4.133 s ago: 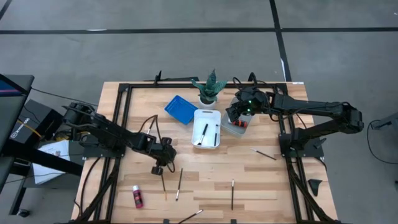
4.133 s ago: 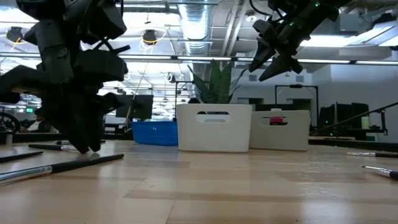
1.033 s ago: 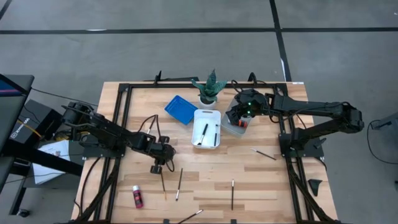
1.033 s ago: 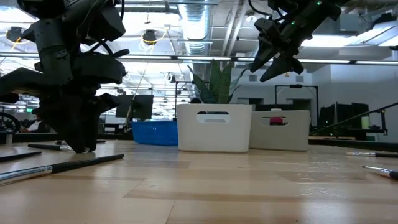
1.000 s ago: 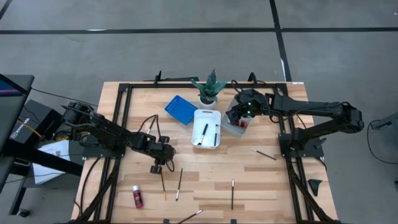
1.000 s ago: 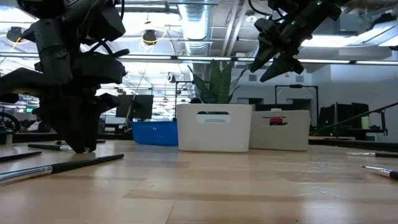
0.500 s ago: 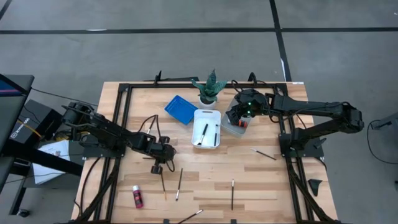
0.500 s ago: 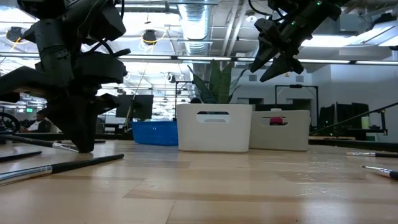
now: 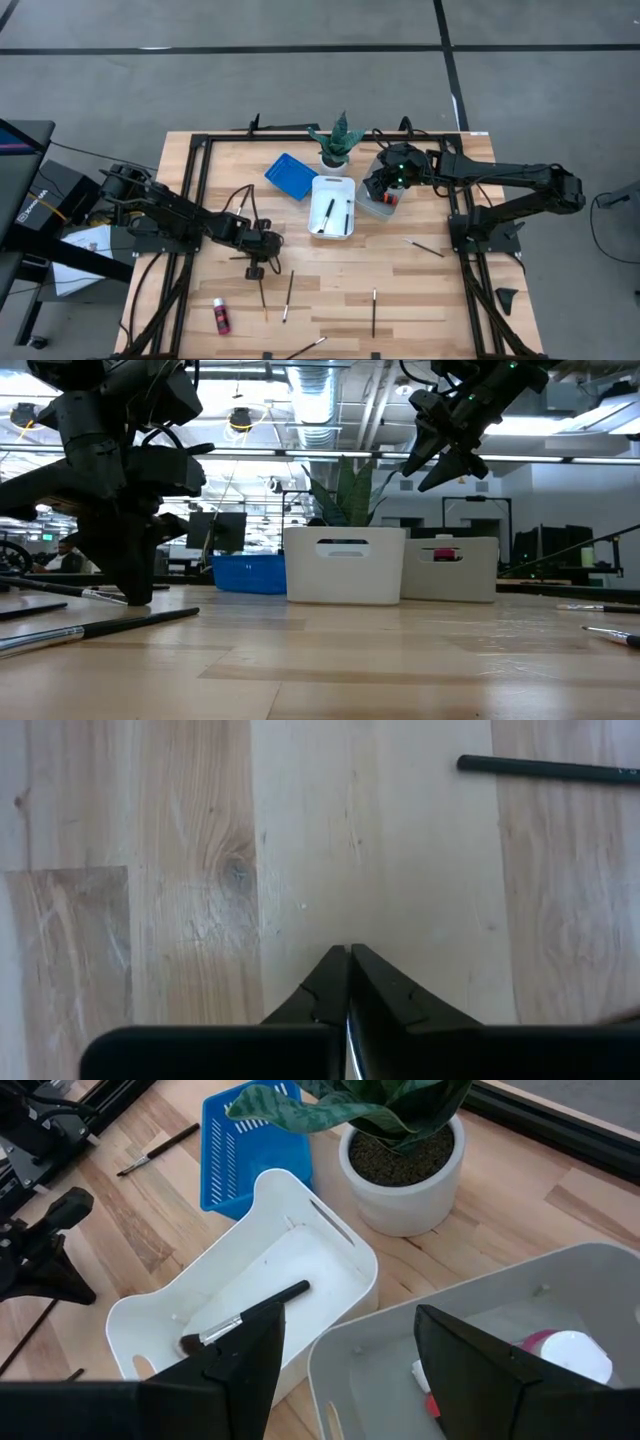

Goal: Pick & Place Paint Supplies
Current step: Put the large black paint brush into the white bin

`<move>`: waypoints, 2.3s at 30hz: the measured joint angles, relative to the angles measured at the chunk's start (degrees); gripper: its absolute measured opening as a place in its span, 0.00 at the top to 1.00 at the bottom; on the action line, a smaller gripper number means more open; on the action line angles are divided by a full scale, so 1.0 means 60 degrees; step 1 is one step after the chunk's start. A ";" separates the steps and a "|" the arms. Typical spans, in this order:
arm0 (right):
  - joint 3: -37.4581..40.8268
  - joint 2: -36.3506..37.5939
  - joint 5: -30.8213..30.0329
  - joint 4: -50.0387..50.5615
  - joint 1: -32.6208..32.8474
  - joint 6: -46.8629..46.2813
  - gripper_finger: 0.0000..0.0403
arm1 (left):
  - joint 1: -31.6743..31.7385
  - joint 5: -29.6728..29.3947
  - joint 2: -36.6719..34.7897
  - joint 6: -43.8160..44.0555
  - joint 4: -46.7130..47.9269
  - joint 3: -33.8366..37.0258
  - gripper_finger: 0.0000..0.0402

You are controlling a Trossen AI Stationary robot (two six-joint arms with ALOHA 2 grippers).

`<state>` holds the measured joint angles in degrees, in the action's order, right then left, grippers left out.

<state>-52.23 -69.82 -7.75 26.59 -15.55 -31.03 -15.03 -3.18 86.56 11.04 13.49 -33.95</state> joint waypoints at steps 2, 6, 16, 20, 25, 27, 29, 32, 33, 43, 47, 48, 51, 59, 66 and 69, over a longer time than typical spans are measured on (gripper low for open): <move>0.0000 0.0000 -0.0002 0.0000 0.0000 0.0000 0.45 | 0.0000 0.0000 -0.0061 0.0067 -0.0025 0.0004 0.99; 0.0000 0.0000 0.0000 0.0000 0.0000 0.0000 0.45 | 0.0092 -0.0079 -0.0307 0.0388 -0.0064 0.0035 1.00; 0.0000 0.0000 0.0000 -0.0004 -0.0002 0.0000 0.45 | 0.0811 -0.0339 -0.1236 0.0745 -0.0367 0.0029 1.00; 0.0000 0.0000 0.0000 -0.0004 -0.0004 0.0000 0.45 | 0.1186 -0.0368 -0.1576 0.0767 -0.0697 0.0022 1.00; 0.0000 0.0000 0.0000 -0.0004 -0.0001 -0.0001 0.45 | 0.1691 -0.0373 -0.1969 0.1000 -0.1321 0.0015 1.00; 0.0000 0.0000 0.0000 -0.0004 0.0000 -0.0004 0.45 | 0.1886 -0.0372 -0.2090 0.1043 -0.1697 0.0007 1.00; 0.0000 0.0000 0.0000 -0.0004 0.0000 -0.0004 0.45 | 0.2090 -0.0369 -0.2167 0.1082 -0.2075 0.0007 1.00; 0.0000 0.0000 0.0000 -0.0004 -0.0004 -0.0004 0.45 | 0.2398 -0.0366 -0.2182 0.1221 -0.2688 0.0004 1.00; 0.0000 -0.0001 0.0000 -0.0004 -0.0004 -0.0004 0.45 | 0.2497 -0.0370 -0.2182 0.1277 -0.2875 0.0004 1.00; 0.0000 -0.0004 -0.0028 -0.0007 -0.0056 -0.0004 0.45 | 0.3291 -0.0738 -0.2182 0.1572 -0.4518 0.0000 1.00; 0.0000 -0.0004 -0.0076 -0.0007 -0.0127 -0.0003 0.45 | 0.3545 -0.1119 -0.2182 0.1902 -0.4905 0.0000 1.00; 0.0000 -0.0004 -0.0076 -0.0007 -0.0128 0.0000 0.45 | 0.3594 -0.1189 -0.2182 0.1992 -0.4999 0.0000 1.00; 0.0000 -0.0004 -0.0151 -0.0010 -0.0159 0.0022 0.45 | 0.3682 -0.1414 -0.2096 0.2193 -0.5483 -0.0009 1.00; 0.0000 -0.0004 -0.0222 -0.0085 -0.0186 0.0038 0.45 | 0.3708 -0.2247 -0.1503 0.3085 -0.7299 -0.0025 1.00; 0.0000 -0.0004 -0.0222 -0.0108 -0.0182 0.0173 0.45 | 0.3705 -0.2825 -0.0089 0.3997 -0.8769 -0.0509 1.00; 0.0000 -0.0004 -0.0222 -0.0080 -0.0182 0.0175 0.45 | 0.3705 -0.2874 0.0502 0.3995 -0.8855 -0.1071 1.00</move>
<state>-52.23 -69.84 -9.08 26.11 -16.64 -29.98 7.20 -20.42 89.58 35.00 -39.64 -40.38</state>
